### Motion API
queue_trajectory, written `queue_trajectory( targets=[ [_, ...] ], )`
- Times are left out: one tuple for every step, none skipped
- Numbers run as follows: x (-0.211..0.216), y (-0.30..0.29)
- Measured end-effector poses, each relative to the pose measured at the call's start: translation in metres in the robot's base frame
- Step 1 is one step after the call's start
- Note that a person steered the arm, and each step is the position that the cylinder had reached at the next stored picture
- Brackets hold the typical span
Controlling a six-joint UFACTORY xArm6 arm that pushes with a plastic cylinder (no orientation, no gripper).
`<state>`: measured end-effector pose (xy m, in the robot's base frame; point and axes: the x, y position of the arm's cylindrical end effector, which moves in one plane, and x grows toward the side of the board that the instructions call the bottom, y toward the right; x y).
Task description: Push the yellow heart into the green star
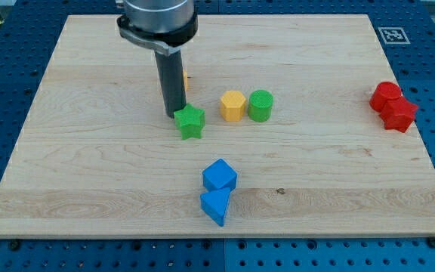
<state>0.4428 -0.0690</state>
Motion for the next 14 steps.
queue_trajectory(
  targets=[
    [0.0, 0.0],
    [-0.01, 0.0],
    [-0.026, -0.02],
    [-0.026, -0.071],
    [-0.013, -0.119],
    [-0.032, -0.135],
    [-0.071, -0.135],
    [-0.117, -0.135],
    [-0.141, -0.126],
    [-0.152, -0.093],
    [-0.168, -0.076],
    [-0.171, -0.042],
    [-0.167, -0.01],
    [-0.146, 0.01]
  ],
)
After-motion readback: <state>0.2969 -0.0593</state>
